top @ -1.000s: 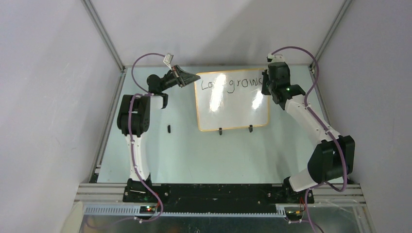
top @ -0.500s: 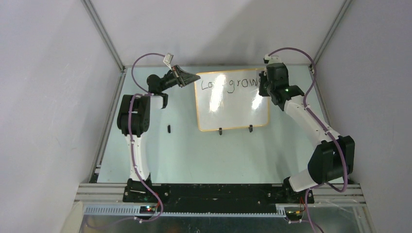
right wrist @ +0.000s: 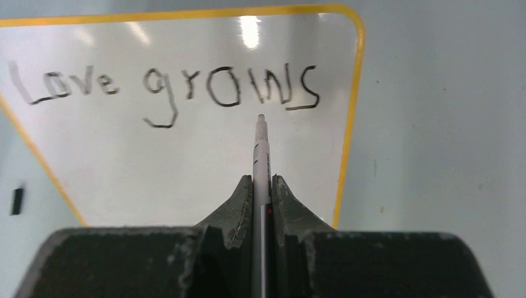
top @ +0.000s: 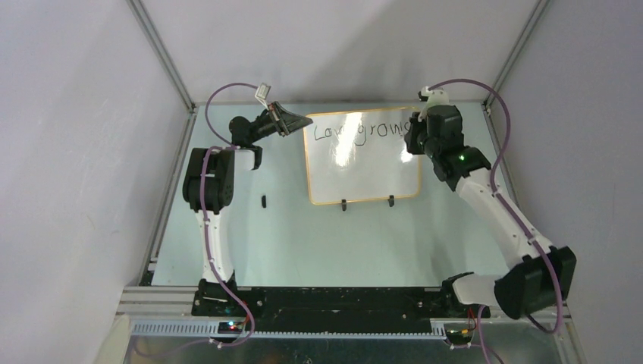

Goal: Write a sentence on the whiteboard

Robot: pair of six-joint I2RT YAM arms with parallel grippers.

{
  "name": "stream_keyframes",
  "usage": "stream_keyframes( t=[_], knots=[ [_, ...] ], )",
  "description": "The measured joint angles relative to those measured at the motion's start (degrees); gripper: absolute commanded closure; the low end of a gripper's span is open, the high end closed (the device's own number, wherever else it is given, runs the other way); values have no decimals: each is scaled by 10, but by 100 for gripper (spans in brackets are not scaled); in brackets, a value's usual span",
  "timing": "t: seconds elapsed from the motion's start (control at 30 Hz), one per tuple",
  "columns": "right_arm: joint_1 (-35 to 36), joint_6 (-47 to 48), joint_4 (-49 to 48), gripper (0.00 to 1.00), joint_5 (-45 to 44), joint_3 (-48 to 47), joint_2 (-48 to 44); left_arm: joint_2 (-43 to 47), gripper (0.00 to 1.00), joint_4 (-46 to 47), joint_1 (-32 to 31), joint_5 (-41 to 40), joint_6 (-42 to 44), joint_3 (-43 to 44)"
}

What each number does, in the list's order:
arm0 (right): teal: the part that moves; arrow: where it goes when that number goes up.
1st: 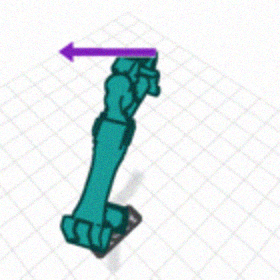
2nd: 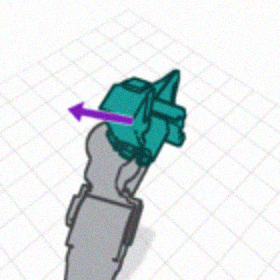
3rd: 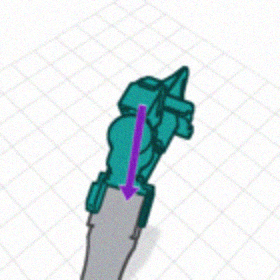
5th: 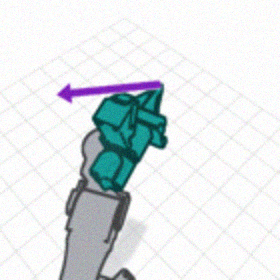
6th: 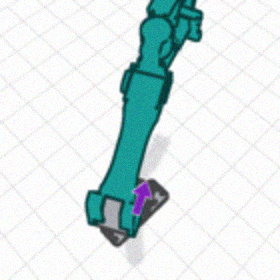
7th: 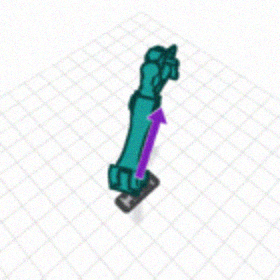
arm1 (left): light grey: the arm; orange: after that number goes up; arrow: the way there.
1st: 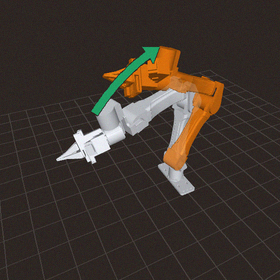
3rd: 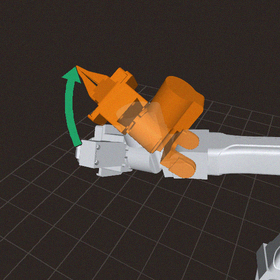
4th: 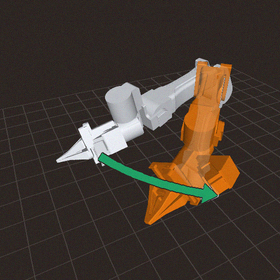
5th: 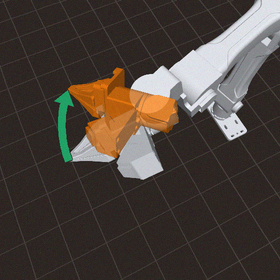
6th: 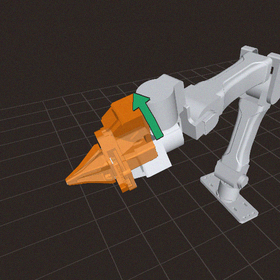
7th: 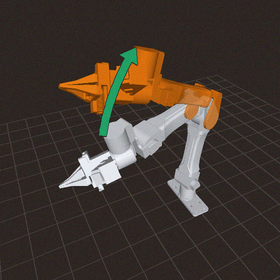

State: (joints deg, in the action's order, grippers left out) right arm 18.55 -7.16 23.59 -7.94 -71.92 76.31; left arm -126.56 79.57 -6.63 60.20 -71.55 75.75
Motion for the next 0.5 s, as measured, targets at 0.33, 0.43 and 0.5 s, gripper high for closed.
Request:
stream_keyframes(
  t=[0.33,0.43,0.5],
  knots=[
    [111,-14,-99,100,-19,58,-53,4,100,-7,0,-1,8,-5],
    [152,-14,-132,100,-52,66,-43,11,100,-14,0,-5,19,-12],
    [171,-17,-161,100,-70,75,-35,15,100,-20,0,-6,26,-16]
  ],
)
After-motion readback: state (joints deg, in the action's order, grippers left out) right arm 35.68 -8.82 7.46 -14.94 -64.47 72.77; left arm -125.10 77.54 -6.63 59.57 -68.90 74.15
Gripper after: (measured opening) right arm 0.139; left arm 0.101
